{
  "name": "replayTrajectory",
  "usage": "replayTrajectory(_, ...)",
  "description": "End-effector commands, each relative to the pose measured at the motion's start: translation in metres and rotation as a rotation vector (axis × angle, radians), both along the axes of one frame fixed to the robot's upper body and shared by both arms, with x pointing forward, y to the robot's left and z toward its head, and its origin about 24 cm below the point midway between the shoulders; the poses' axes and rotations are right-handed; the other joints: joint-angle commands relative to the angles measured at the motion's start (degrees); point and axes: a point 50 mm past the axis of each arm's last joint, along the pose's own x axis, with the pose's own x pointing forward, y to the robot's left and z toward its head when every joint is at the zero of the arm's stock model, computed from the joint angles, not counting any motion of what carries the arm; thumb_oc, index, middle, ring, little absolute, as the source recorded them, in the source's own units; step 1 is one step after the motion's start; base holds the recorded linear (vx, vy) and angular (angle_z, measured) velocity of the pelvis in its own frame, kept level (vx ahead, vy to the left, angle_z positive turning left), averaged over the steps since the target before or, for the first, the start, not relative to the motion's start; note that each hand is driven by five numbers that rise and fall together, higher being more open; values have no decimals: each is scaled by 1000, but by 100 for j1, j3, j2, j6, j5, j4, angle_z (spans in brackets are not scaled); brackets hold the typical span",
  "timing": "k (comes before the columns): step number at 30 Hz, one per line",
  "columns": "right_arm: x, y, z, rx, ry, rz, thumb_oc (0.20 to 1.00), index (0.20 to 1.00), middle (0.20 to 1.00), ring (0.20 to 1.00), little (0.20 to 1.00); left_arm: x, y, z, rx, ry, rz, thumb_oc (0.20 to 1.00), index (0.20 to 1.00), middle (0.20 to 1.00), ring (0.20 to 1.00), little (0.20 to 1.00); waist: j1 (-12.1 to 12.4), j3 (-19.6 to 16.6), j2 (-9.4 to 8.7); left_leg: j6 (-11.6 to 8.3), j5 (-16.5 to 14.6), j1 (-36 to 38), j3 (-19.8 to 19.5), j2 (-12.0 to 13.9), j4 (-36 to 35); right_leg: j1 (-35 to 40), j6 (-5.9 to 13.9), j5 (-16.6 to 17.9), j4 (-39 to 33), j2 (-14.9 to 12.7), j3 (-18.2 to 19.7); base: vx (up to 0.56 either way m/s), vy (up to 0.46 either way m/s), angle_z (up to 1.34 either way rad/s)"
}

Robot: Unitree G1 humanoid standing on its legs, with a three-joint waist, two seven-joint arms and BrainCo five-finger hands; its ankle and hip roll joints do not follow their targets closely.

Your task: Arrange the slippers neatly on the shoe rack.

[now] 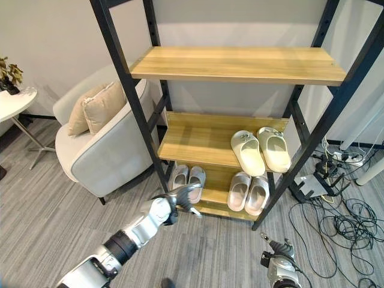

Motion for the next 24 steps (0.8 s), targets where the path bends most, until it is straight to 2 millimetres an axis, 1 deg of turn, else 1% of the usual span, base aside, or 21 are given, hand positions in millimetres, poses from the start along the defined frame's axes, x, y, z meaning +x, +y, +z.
replayTrajectory(1, 11, 5, 4, -18, -35, 6, 1000, 1000, 1000, 1000, 1000, -2, 26, -34, 62, 33, 250, 1000, 1000, 1000, 1000, 1000, 130, -138, 126, -418, -326, 1127, 101, 216, -613, -210, -217, -5, 1, 422, 4, 42, -43, 13)
replayTrajectory(2, 15, 21, 1, 10, -52, 36, 1000, 1000, 1000, 1000, 1000, -19, 59, -65, 163, 124, 445, 1000, 1000, 1000, 1000, 1000, 126, -232, 59, -414, -325, 1160, 108, 238, -613, -167, -249, -9, -3, 462, 25, 64, -50, 17)
replayTrajectory(3, 18, 27, 1, 20, -63, 60, 1000, 1000, 1000, 1000, 1000, -31, 77, -79, 246, 162, 512, 1000, 1000, 1000, 1000, 1000, 123, -274, 35, -413, -337, 1193, 111, 245, -613, -140, -264, -24, 2, 484, 35, 52, -35, 5)
replayTrajectory(4, 18, 27, 1, 20, -63, 60, 1000, 1000, 1000, 1000, 1000, -31, 77, -79, 246, 162, 512, 1000, 1000, 1000, 1000, 1000, 122, -273, 35, -413, -337, 1194, 110, 245, -613, -138, -264, -24, 1, 483, 34, 70, -22, -5)
replayTrajectory(5, 21, 39, 1, 32, -70, 102, 1000, 1000, 1000, 1000, 1000, -61, 113, -102, 360, 248, 697, 1000, 1000, 1000, 1000, 1000, 140, -360, -6, -410, -357, 1255, 103, 259, -613, -86, -298, -48, 16, 514, 41, 65, -20, -12)
replayTrajectory(6, 24, 45, 1, 47, -80, 125, 1000, 1000, 1000, 1000, 1000, -78, 130, -110, 419, 285, 775, 1000, 1000, 1000, 1000, 1000, 154, -394, -23, -411, -363, 1276, 101, 268, -613, -69, -310, -61, 20, 527, 49, 40, -26, -5)
replayTrajectory(7, 24, 45, 1, 48, -80, 126, 1000, 1000, 1000, 1000, 1000, -78, 130, -110, 419, 283, 777, 1000, 1000, 1000, 1000, 1000, 149, -403, -22, -408, -319, 1237, 96, 278, -613, -114, -320, -24, 33, 537, 51, 0, 0, 0)
replayTrajectory(8, -2, 40, 11, -4, -193, 297, 1000, 1000, 1000, 1000, 1000, -104, 157, -119, 433, 302, 937, 1000, 1000, 1000, 1000, 1000, 45, -372, -13, -426, -361, 1321, 232, 301, -613, -124, -312, -56, 64, 548, 149, 7, 29, 5)
replayTrajectory(9, 27, 55, 24, 51, -321, 316, 1000, 1000, 1000, 1000, 1000, -136, 175, -128, 495, 396, 1094, 1000, 1000, 1000, 1000, 1000, -13, -366, -5, -429, -379, 1319, 265, 303, -613, -160, -318, -63, 116, 571, 202, 47, 40, 12)
replayTrajectory(10, 47, 60, 45, 8, -431, 354, 1000, 1000, 1000, 1000, 1000, -156, 188, -131, 562, 409, 1078, 1000, 1000, 1000, 1000, 1000, 22, -365, -5, -432, -384, 1325, 234, 306, -613, -155, -327, -85, 140, 583, 199, 19, 18, -14)
replayTrajectory(11, 46, 60, 45, 8, -430, 354, 1000, 1000, 1000, 1000, 1000, -156, 188, -131, 563, 409, 1078, 1000, 1000, 1000, 1000, 1000, 21, -380, -5, -431, -371, 1303, 234, 309, -613, -175, -330, -70, 137, 586, 199, 20, 38, -50)
replayTrajectory(12, 9, 67, 30, 17, -357, 427, 1000, 1000, 1000, 1000, 1000, -178, 209, -130, 628, 395, 1185, 1000, 1000, 1000, 1000, 1000, -55, -345, 42, -431, -376, 1325, 318, 327, -613, -215, -338, -70, 164, 603, 265, 16, 48, -57)
replayTrajectory(13, -53, 45, 15, -82, -129, 416, 1000, 1000, 1000, 1000, 1000, -197, 219, -131, 667, 421, 1186, 1000, 1000, 1000, 1000, 1000, -92, -332, 44, -430, -386, 1341, 346, 331, -613, -220, -344, -78, 172, 612, 295, 25, 75, -27)
replayTrajectory(14, -76, 49, 12, -52, -126, 471, 1000, 1000, 1000, 1000, 1000, -210, 231, -129, 669, 380, 1231, 1000, 1000, 1000, 1000, 1000, -122, -304, 71, -432, -381, 1356, 399, 338, -613, -245, -341, -82, 190, 628, 334, 18, 62, 3)
replayTrajectory(15, -82, 45, 11, -24, -122, 457, 1000, 1000, 1000, 1000, 1000, -223, 235, -129, 668, 388, 1308, 1000, 1000, 1000, 1000, 1000, -150, -283, 83, -432, -387, 1350, 405, 340, -613, -254, -343, -88, 193, 633, 351, 11, 77, -3)
replayTrajectory(16, -81, 44, 10, -16, -157, 460, 1000, 1000, 1000, 1000, 1000, -244, 240, -130, 668, 412, 1389, 1000, 1000, 1000, 1000, 1000, -178, -234, 87, -429, -394, 1342, 427, 345, -613, -276, -344, -94, 212, 646, 373, 13, 72, -13)
replayTrajectory(17, -78, 44, 11, -22, -179, 469, 1000, 1000, 1000, 1000, 1000, -255, 243, -130, 668, 421, 1446, 1000, 1000, 1000, 1000, 1000, -177, -216, 96, -423, -390, 1334, 424, 346, -613, -283, -346, -96, 220, 649, 376, 9, 50, -20)
replayTrajectory(18, -78, 44, 11, -22, -180, 470, 1000, 1000, 1000, 1000, 1000, -255, 243, -130, 668, 421, 1447, 1000, 1000, 1000, 1000, 1000, -183, -214, 97, -423, -390, 1334, 422, 346, -613, -281, -346, -97, 221, 648, 374, 21, 52, -26)
replayTrajectory(19, -72, 42, 15, -34, -219, 462, 1000, 1000, 1000, 1000, 1000, -265, 248, -127, 668, 403, 1519, 1000, 1000, 1000, 1000, 1000, -152, -189, 93, -422, -381, 1316, 409, 349, -613, -280, -350, -104, 220, 652, 362, 15, 31, -28)
replayTrajectory(20, -72, 42, 15, -34, -219, 462, 1000, 1000, 1000, 1000, 1000, -265, 248, -128, 668, 403, 1520, 1000, 1000, 1000, 1000, 1000, -155, -189, 93, -422, -381, 1317, 408, 348, -613, -279, -350, -105, 220, 652, 361, 27, 44, -28)
replayTrajectory(24, -68, 41, 21, -28, -257, 450, 1000, 1000, 1000, 1000, 1000, -265, 262, -120, 665, 311, 1567, 1000, 1000, 1000, 1000, 1000, -66, -191, 50, -429, -368, 1278, 349, 367, -613, -265, -360, -130, 218, 647, 305, 29, 21, 7)
